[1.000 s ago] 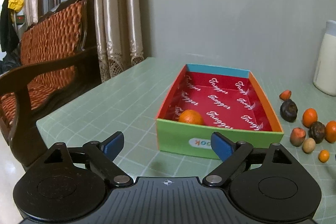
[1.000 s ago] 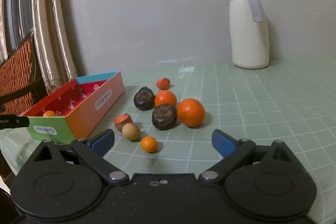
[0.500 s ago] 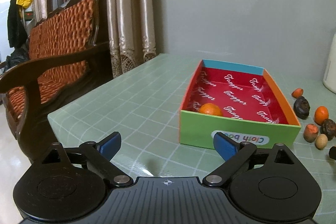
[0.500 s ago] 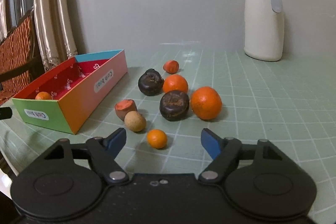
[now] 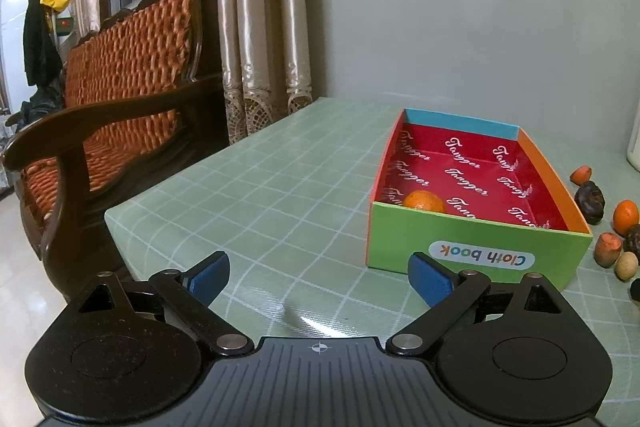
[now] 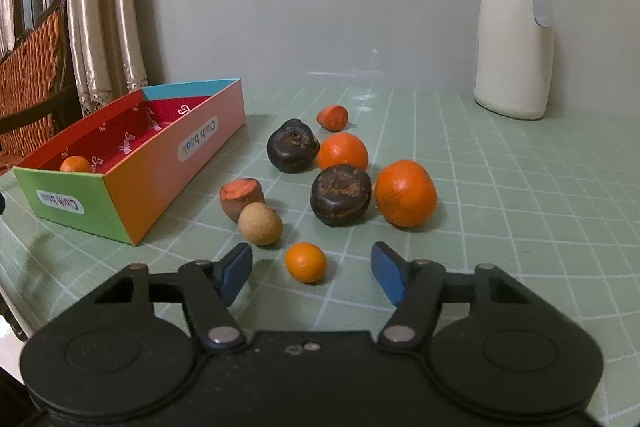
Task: Organize fruits
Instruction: 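Lower the right gripper onto a small kumquat and close on it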
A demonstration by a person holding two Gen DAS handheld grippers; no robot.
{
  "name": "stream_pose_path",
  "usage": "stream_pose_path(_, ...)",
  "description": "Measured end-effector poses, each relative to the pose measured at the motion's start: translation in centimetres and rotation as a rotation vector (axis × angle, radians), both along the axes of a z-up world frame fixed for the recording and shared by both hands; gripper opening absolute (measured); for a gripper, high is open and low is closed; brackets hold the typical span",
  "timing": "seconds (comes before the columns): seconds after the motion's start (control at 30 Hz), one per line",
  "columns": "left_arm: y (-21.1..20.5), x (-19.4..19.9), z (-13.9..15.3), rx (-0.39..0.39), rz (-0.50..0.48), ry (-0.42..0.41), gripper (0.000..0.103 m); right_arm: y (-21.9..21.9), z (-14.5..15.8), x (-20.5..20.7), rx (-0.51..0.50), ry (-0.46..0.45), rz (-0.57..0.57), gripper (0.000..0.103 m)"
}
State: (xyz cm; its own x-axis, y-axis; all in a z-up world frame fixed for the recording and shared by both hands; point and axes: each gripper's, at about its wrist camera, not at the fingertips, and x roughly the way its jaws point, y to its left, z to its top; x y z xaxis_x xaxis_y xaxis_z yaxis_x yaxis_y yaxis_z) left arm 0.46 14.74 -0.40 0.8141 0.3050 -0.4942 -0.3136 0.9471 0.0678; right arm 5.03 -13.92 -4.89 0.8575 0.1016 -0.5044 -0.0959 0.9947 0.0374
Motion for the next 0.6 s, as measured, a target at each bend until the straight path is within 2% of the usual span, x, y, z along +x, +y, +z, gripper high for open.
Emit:
stream_pose_path(0.13,0.29,-0.1,0.03,-0.004,0.006,-0.002,0.096,0.25,-0.07,-0.09,-0.022,-0.006,0.004,0.054)
stream_pose_path(0.2,0.29,-0.02,0.04,-0.009,0.011,-0.004,0.096,0.37,-0.09,-0.19,-0.034,-0.011,0.008,0.045)
stream_pose_path(0.37,0.22,-0.02,0.11,-0.015,0.009,-0.008,0.096,0.44,-0.12,-0.22,-0.048,-0.017,0.012,0.044)
stream_pose_path(0.53,0.48,-0.13,0.11,-0.02,0.014,-0.01,0.096,0.69,-0.12,-0.46,-0.06,-0.028,0.023,0.034)
stream_pose_path(0.6,0.57,-0.1,0.13,-0.026,0.017,-0.01,0.096,0.82,-0.13,-0.5,-0.067,-0.029,0.029,0.033)
